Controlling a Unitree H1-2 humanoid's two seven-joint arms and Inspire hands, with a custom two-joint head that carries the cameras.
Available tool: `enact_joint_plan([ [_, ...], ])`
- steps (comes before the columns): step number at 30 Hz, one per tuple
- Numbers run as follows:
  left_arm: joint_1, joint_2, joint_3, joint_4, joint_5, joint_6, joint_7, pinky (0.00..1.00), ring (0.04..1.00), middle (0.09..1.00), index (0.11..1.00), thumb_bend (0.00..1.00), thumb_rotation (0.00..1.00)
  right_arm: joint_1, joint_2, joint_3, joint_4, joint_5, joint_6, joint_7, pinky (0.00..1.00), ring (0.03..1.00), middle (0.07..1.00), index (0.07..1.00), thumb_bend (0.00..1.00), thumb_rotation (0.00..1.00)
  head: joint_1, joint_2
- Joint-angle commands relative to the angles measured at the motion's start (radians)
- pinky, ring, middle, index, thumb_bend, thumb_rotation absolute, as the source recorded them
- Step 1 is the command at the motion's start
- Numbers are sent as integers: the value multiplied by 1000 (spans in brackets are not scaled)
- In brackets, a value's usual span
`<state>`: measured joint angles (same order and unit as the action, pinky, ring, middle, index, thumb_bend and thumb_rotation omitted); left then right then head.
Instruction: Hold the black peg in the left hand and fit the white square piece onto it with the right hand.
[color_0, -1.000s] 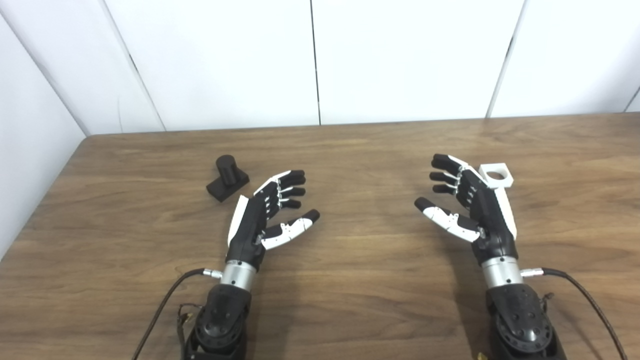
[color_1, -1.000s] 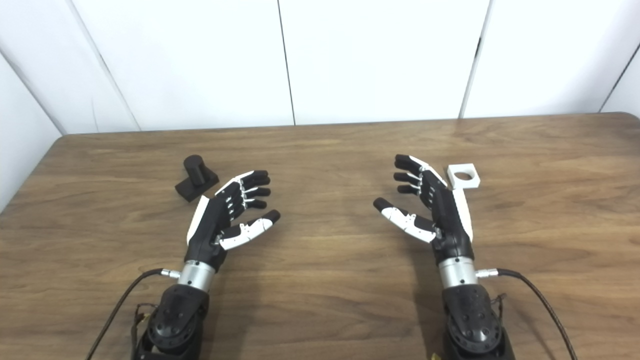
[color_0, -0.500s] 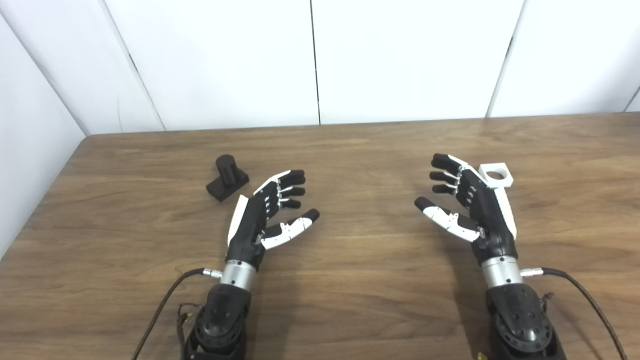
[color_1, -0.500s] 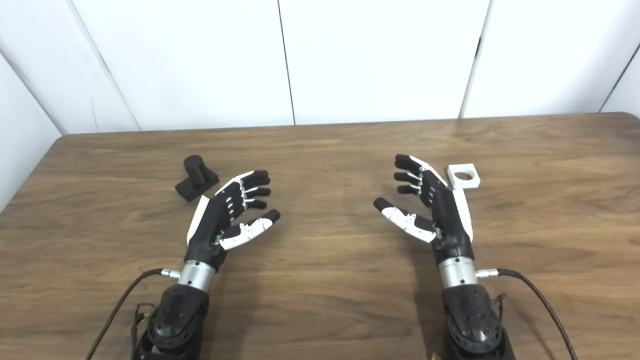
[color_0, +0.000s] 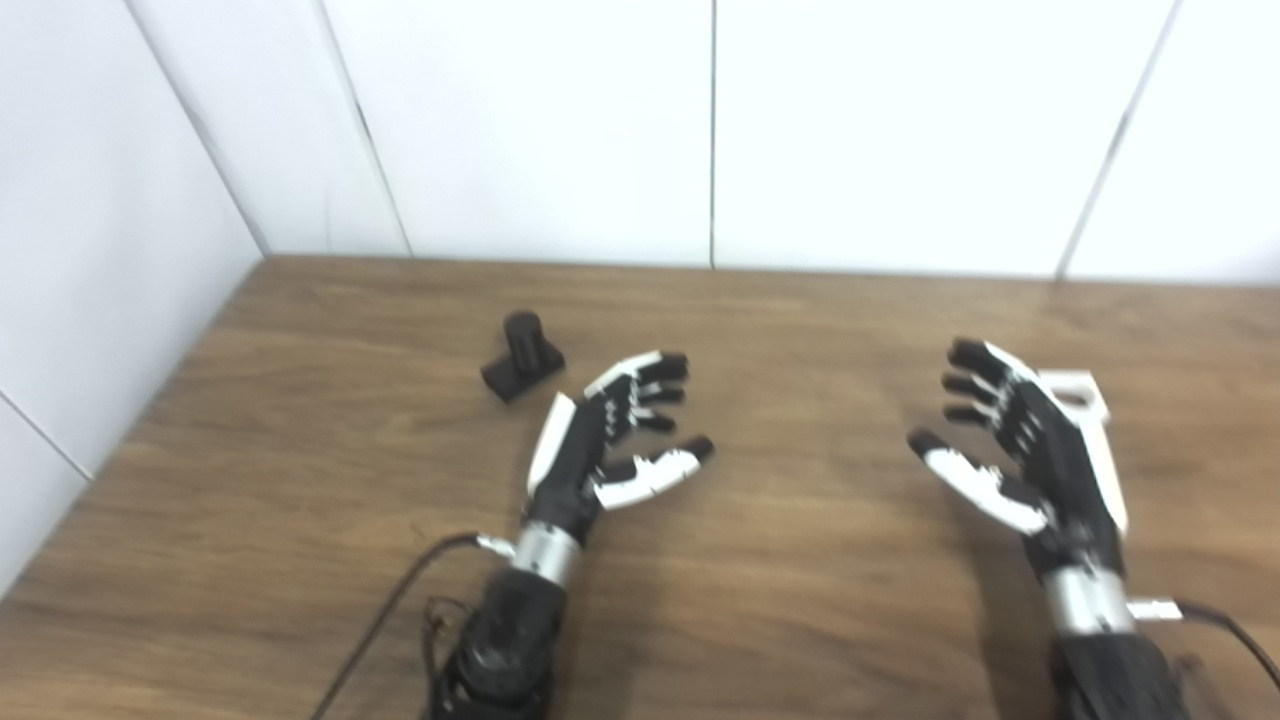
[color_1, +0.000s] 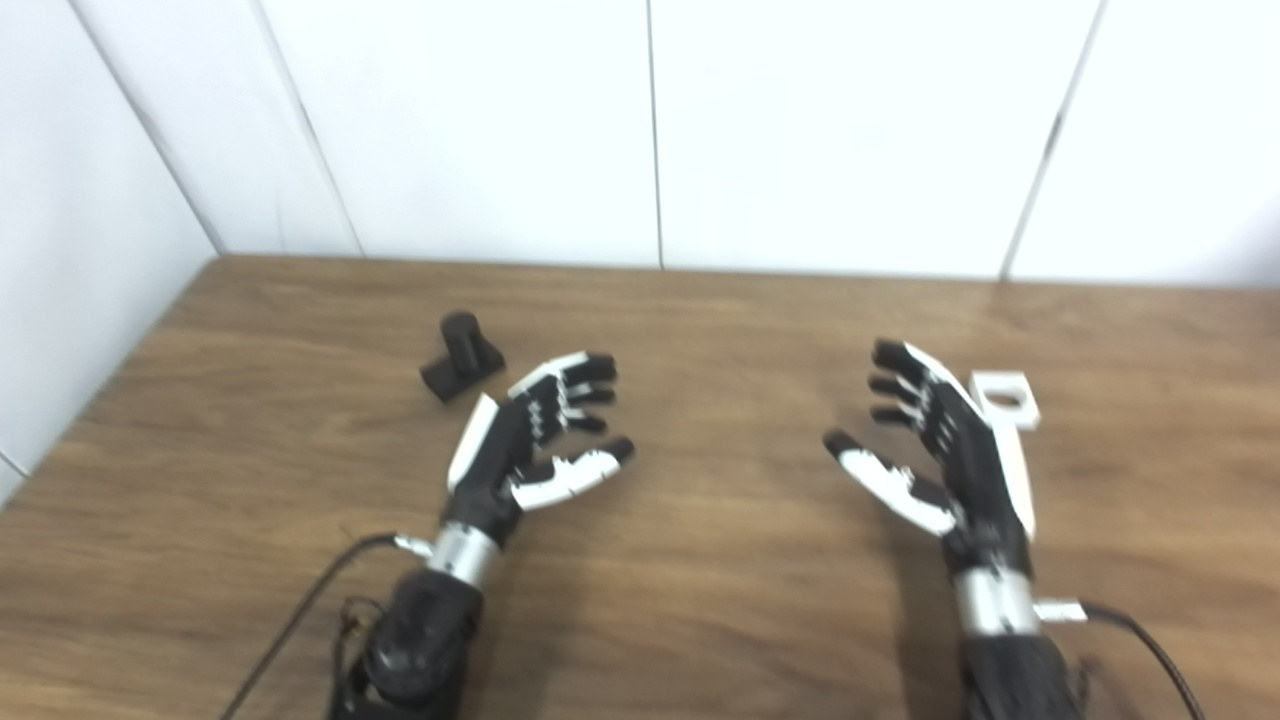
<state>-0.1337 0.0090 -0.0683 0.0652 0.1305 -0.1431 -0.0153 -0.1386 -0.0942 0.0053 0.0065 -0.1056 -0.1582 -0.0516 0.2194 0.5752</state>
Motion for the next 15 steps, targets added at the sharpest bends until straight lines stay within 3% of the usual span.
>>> enact_joint_plan([
  [1, -46, 5, -2, -11, 13, -46, 9, 663, 760, 786, 756, 587, 104, -24, -23, -10, 6, -7, -56, 3, 663, 759, 813, 794, 713, 207, -1, 1],
  [8, -55, 15, 9, -40, 61, -28, 41, 650, 752, 775, 741, 612, 131, -29, -19, -13, 0, -6, -45, 5, 690, 759, 813, 791, 720, 204, -3, -2],
  [15, -84, 62, 25, -79, 208, 19, 99, 627, 731, 760, 725, 605, 171, -32, -18, -20, -11, -19, -33, 0, 672, 754, 803, 784, 716, 184, -4, -3],
])
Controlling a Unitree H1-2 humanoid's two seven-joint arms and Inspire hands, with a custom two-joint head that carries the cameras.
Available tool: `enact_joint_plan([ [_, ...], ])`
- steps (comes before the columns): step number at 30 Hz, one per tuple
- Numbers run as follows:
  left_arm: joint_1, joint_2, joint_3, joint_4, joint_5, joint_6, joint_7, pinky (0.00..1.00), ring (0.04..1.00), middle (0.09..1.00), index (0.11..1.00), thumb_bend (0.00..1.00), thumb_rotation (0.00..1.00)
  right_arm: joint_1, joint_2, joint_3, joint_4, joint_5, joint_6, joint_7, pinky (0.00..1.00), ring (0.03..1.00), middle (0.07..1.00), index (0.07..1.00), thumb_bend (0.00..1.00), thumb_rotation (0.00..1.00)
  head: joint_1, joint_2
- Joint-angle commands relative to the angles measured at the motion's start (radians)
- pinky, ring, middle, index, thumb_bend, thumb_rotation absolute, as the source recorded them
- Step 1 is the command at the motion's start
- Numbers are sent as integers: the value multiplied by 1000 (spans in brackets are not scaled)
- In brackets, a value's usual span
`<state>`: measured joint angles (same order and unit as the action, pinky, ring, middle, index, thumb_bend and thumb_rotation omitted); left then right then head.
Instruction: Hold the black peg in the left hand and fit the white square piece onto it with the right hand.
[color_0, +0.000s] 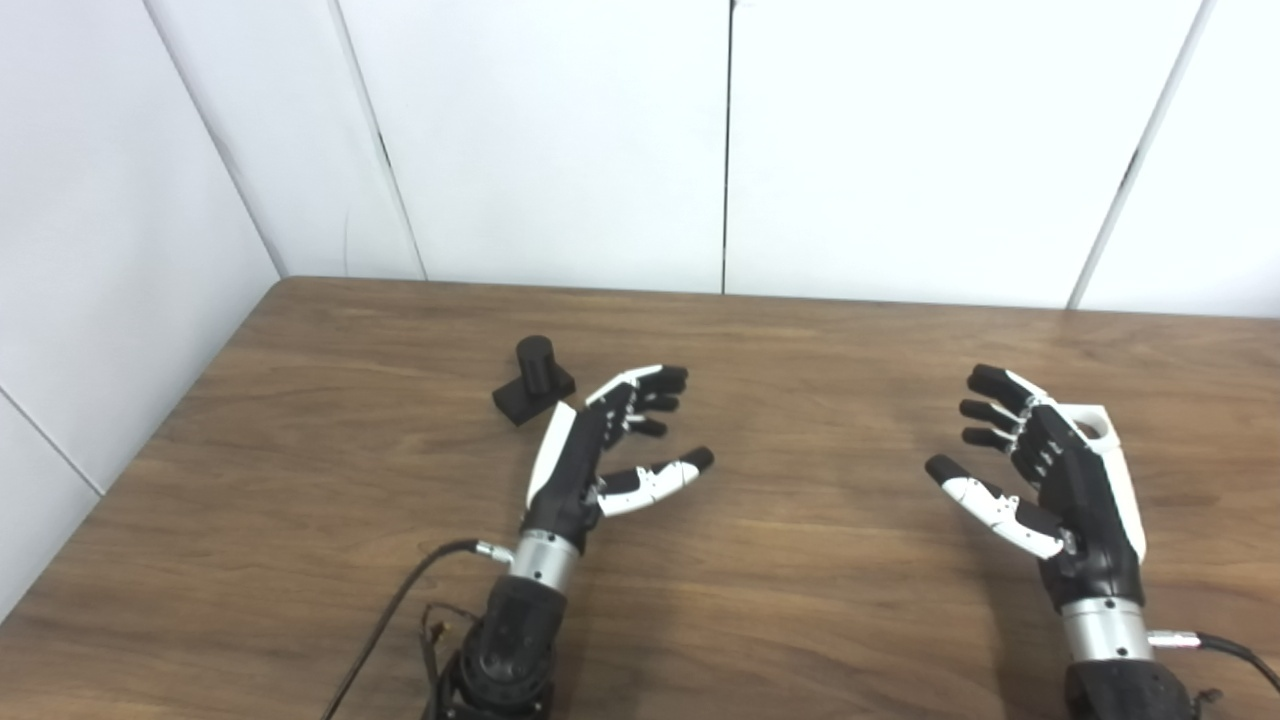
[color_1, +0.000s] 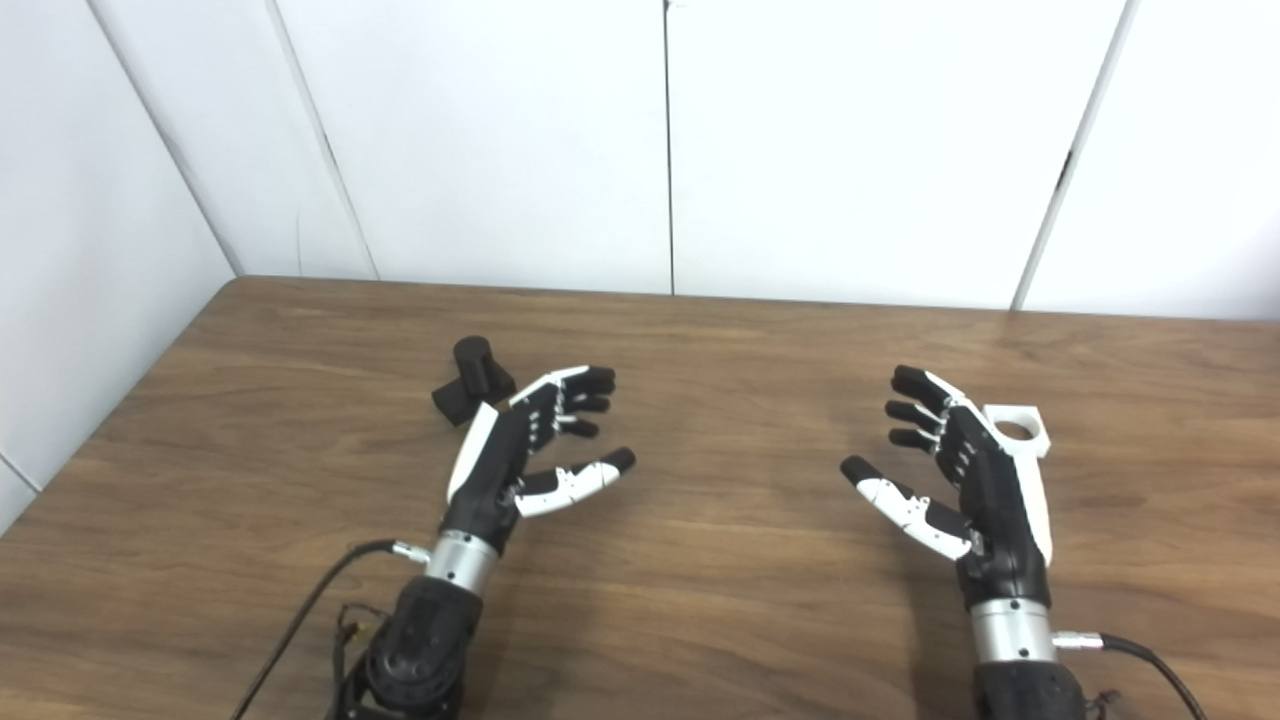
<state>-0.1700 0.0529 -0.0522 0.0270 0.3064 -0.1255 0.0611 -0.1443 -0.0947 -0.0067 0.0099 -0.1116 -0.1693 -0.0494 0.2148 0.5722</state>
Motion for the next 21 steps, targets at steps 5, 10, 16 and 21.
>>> enact_joint_plan([
  [5, -67, 57, 26, -81, 94, 44, 33, 621, 716, 745, 701, 643, 198, -23, -20, -11, -23, -25, -6, -3, 665, 754, 805, 787, 712, 190, 4, 1],
  [10, -87, 109, 33, -115, 175, 73, 40, 681, 735, 735, 689, 658, 219, -25, -17, -14, -15, -23, -14, -4, 667, 754, 803, 780, 716, 189, 5, -3],
  [16, -114, 152, 40, -130, 267, 106, 56, 648, 725, 738, 671, 674, 245, -25, -14, -13, -17, -15, -8, 2, 675, 764, 807, 784, 709, 182, 5, -3],
  [21, -139, 189, 43, -132, 358, 138, 68, 617, 720, 743, 660, 688, 281, -23, -20, -13, -19, -40, -7, -5, 676, 753, 803, 784, 705, 198, 3, -1],
])
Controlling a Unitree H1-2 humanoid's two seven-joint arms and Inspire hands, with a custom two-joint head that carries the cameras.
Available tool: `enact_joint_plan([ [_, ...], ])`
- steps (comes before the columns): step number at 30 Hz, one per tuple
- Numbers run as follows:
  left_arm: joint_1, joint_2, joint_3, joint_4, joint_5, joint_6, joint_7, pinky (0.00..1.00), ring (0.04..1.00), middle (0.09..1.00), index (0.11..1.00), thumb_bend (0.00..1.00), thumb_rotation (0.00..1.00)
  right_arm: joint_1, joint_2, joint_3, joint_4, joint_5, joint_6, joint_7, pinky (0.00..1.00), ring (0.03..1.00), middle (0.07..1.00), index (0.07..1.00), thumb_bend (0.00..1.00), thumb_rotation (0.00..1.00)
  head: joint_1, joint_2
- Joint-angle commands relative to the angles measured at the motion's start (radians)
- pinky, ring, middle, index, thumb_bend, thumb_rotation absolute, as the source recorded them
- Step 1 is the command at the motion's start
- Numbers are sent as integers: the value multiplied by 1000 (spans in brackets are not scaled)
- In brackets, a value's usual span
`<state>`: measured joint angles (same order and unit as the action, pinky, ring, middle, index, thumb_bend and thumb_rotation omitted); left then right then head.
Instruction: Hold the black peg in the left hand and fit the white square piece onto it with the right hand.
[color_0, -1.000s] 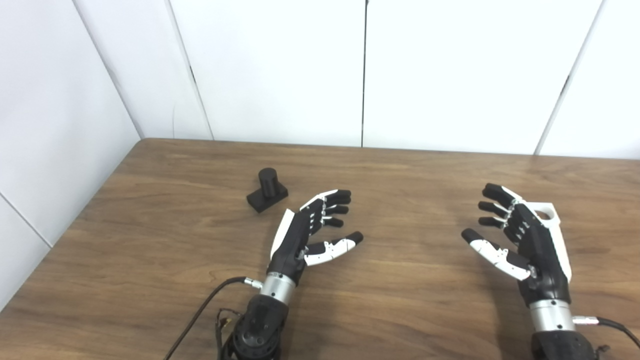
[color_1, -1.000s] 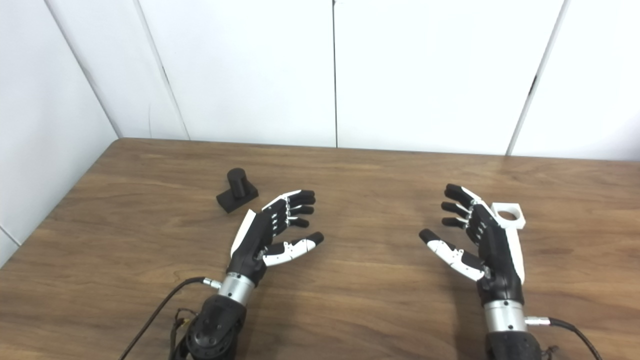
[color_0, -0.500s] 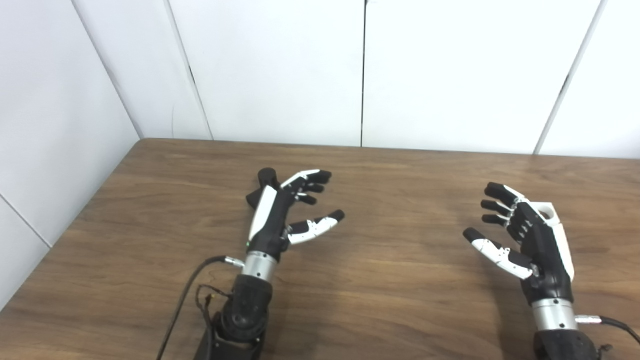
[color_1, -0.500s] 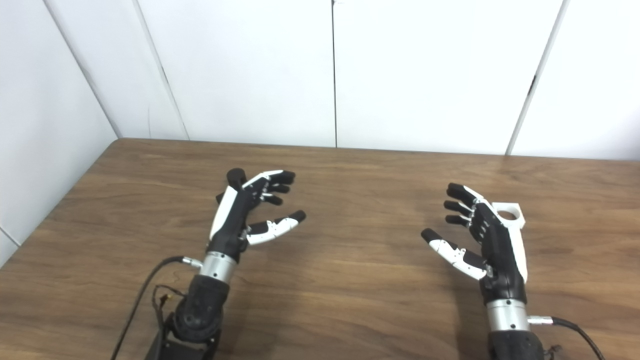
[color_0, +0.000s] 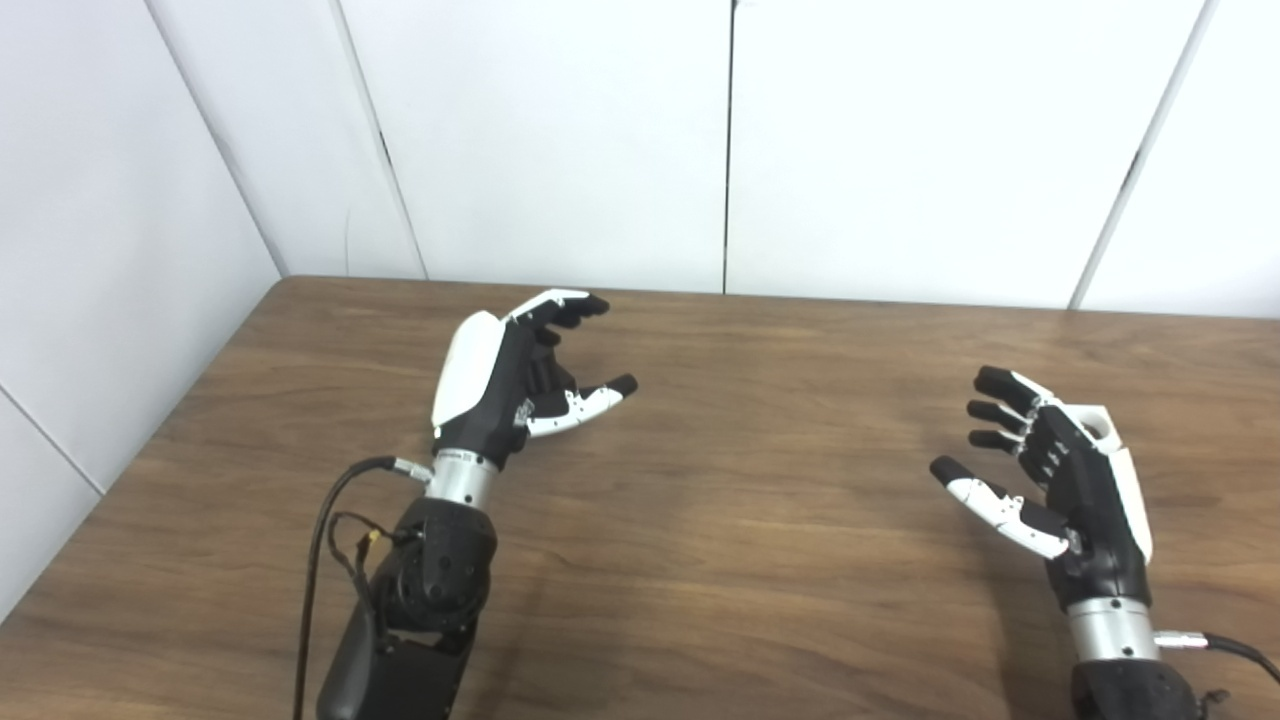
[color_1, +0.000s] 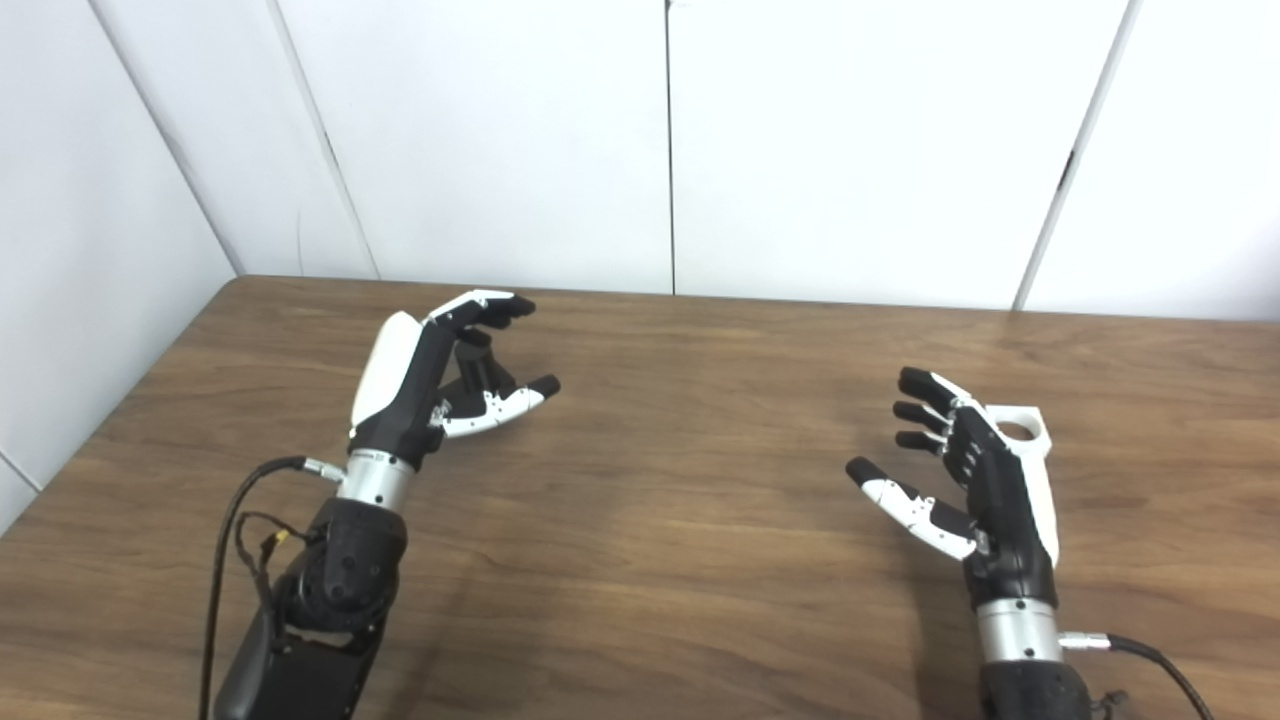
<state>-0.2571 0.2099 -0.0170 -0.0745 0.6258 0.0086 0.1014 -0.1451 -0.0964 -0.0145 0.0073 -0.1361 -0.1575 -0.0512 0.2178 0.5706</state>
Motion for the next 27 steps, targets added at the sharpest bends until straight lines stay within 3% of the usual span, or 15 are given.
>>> enact_joint_plan([
  [1, -57, 38, 8, -30, 53, 11, 30, 615, 720, 743, 659, 690, 288, -23, -19, -6, -16, -15, -19, -4, 676, 752, 803, 784, 704, 197, 0, 1],
  [6, -78, 72, 5, -20, 114, 34, 38, 607, 732, 760, 668, 704, 337, -26, -19, -10, -9, -10, -24, -2, 670, 750, 800, 780, 721, 210, 5, 3],
  [11, -100, 106, -13, -10, 213, 96, 26, 704, 785, 801, 708, 723, 405, -26, -21, -8, -15, -12, -20, 1, 684, 759, 801, 781, 719, 208, 3, 6],
  [14, -115, 117, -31, 15, 294, 165, 19, 831, 885, 907, 814, 780, 455, -27, -22, -10, -16, -16, -16, -2, 679, 755, 800, 779, 726, 217, 3, 6],
  [18, -128, 121, -45, 57, 344, 214, 40, 846, 943, 969, 895, 818, 480, -25, -23, -13, -16, -14, -20, -3, 664, 749, 798, 778, 724, 207, 1, 7],
  [27, -147, 141, -64, 127, 344, 252, 31, 869, 980, 976, 859, 846, 497, -19, -22, -12, -38, -19, 5, -4, 668, 744, 794, 776, 724, 216, -3, 14],
])
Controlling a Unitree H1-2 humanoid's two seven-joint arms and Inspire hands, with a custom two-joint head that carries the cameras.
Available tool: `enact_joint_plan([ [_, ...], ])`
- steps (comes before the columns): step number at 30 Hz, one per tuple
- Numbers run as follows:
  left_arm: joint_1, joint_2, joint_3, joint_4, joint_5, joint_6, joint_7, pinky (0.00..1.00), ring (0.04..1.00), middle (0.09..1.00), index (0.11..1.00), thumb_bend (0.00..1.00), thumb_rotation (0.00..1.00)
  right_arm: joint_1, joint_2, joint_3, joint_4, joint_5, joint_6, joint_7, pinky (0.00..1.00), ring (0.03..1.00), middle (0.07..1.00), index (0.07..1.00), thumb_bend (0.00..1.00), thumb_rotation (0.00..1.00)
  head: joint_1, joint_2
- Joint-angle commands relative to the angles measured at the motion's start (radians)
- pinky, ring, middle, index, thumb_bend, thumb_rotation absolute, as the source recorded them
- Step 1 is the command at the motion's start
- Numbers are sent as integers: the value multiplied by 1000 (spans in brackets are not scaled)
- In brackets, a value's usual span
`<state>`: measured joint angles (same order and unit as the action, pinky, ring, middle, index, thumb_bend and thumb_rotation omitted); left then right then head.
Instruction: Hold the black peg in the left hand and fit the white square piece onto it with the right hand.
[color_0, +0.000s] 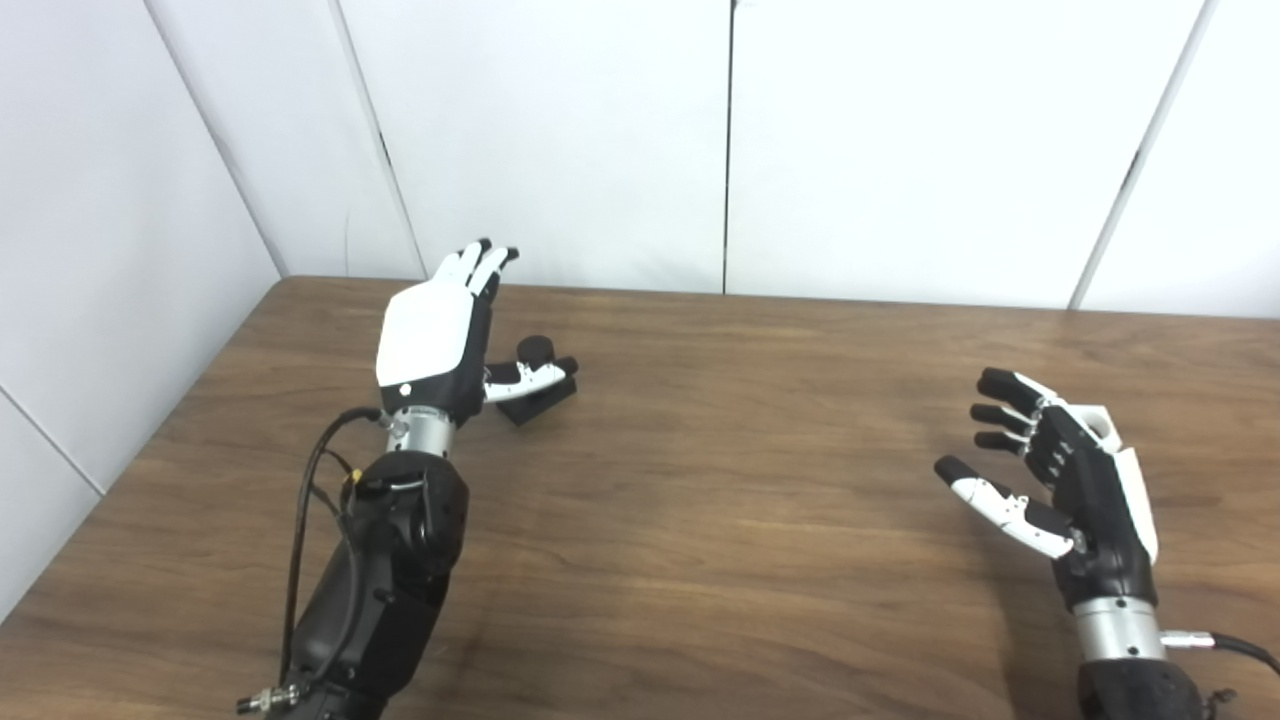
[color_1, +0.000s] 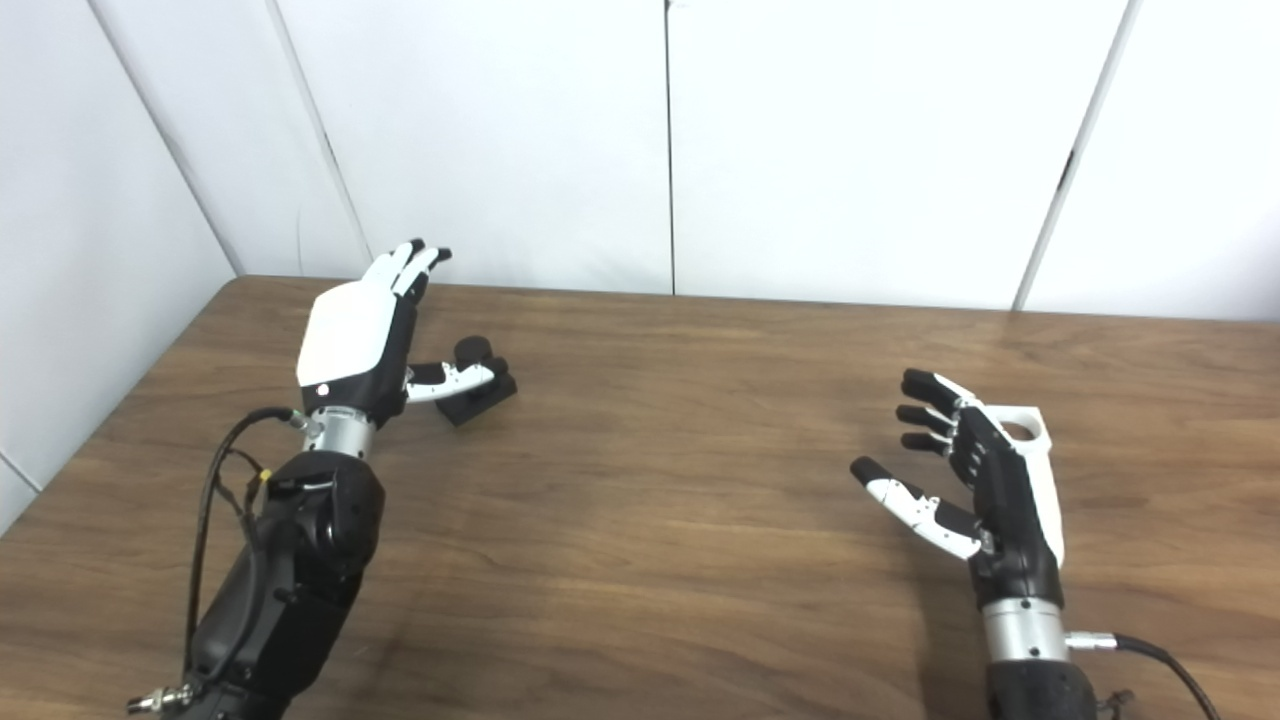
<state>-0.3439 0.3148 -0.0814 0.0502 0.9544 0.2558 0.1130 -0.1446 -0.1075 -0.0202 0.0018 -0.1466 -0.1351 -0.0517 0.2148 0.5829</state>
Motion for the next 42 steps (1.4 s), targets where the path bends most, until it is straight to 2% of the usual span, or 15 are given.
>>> enact_joint_plan([
  [1, -64, 39, -2, 15, 16, 9, 19, 879, 990, 983, 858, 848, 505, -20, -11, -6, -34, -7, -15, -2, 666, 745, 795, 776, 723, 215, 0, 1],
  [9, -88, 52, -14, 106, -18, 8, 32, 910, 1000, 1000, 839, 878, 510, -20, -11, -5, -37, -1, -9, -1, 658, 744, 794, 773, 717, 198, -9, 5],
  [15, -97, 52, -32, 142, -25, 47, -3, 929, 1000, 1000, 818, 880, 554, -20, -11, -5, -51, -2, 6, 2, 656, 741, 795, 772, 713, 189, -10, 9],
  [20, -100, 53, -47, 178, -32, 71, -13, 932, 1000, 1000, 789, 903, 546, -20, -14, -5, -53, 3, 3, 6, 657, 742, 796, 773, 711, 182, -10, 12],
  [34, -110, 55, -90, 281, -63, 73, 2, 923, 1000, 1000, 737, 886, 547, -22, -15, -6, -49, -6, -3, -1, 637, 738, 795, 768, 717, 195, -17, 18],
  [37, -117, 44, -89, 324, -86, 52, 38, 923, 1000, 988, 706, 878, 523, -20, -13, -7, -50, -3, -6, -2, 638, 736, 794, 769, 721, 193, -18, 18],
  [42, -132, 23, -74, 423, -149, 2, 127, 963, 996, 948, 618, 821, 402, -13, -12, -6, -60, 0, -1, 0, 635, 739, 796, 771, 719, 200, -25, 21],
])
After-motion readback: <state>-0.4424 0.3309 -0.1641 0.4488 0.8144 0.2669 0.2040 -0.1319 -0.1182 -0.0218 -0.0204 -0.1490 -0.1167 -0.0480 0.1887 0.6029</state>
